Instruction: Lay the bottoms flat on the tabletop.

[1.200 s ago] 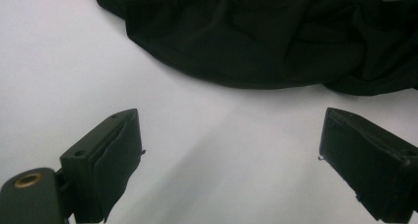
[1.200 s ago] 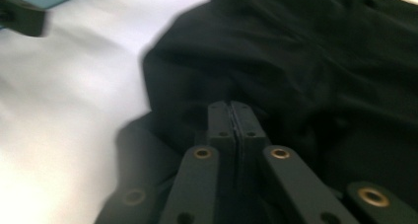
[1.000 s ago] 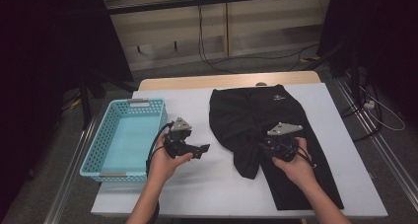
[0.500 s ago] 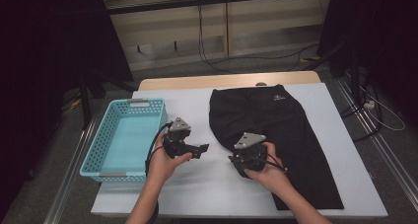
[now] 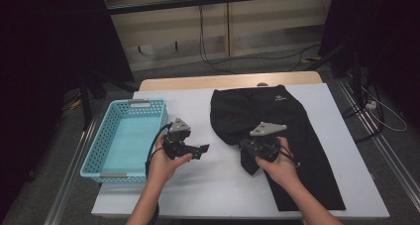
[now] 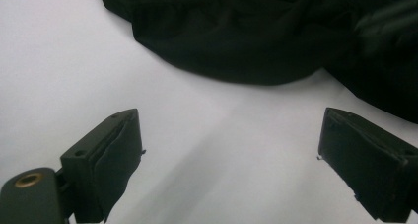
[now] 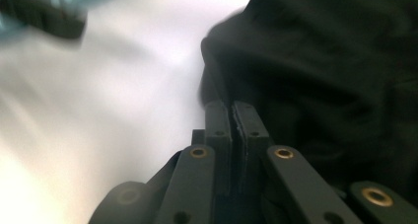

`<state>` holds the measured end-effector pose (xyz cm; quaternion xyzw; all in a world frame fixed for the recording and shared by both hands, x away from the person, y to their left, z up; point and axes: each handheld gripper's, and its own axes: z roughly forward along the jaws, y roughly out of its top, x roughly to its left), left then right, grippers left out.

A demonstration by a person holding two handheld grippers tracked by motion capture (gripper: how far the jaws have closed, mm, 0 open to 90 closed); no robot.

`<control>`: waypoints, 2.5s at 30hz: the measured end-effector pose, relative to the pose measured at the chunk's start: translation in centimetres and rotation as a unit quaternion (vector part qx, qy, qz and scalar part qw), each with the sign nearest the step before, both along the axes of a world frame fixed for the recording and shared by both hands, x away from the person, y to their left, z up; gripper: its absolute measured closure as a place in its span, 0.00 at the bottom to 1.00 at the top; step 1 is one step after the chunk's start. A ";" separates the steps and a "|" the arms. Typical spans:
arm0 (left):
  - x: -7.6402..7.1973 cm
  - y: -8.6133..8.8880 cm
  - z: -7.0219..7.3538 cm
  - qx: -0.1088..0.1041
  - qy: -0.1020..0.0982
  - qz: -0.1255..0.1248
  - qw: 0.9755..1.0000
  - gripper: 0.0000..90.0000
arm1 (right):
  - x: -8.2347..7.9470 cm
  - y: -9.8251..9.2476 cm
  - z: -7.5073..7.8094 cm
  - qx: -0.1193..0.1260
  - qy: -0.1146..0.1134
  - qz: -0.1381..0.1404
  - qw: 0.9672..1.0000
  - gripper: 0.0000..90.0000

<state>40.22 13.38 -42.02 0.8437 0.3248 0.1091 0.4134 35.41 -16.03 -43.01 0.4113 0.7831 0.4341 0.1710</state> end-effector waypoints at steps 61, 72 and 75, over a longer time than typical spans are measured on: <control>0.1 0.1 -0.3 0.004 0.002 -0.001 1.000 0.10 | 1.0 1.0 -2.9 -0.084 0.025 0.000 0.996 0.99; -0.1 -0.2 0.0 0.000 0.000 -0.003 1.000 0.10 | -2.7 2.7 0.7 -0.016 0.008 0.107 0.994 0.99; -0.1 -0.3 0.2 -0.002 -0.002 -0.007 1.000 0.10 | -3.1 2.5 1.3 0.006 0.006 0.117 0.993 0.99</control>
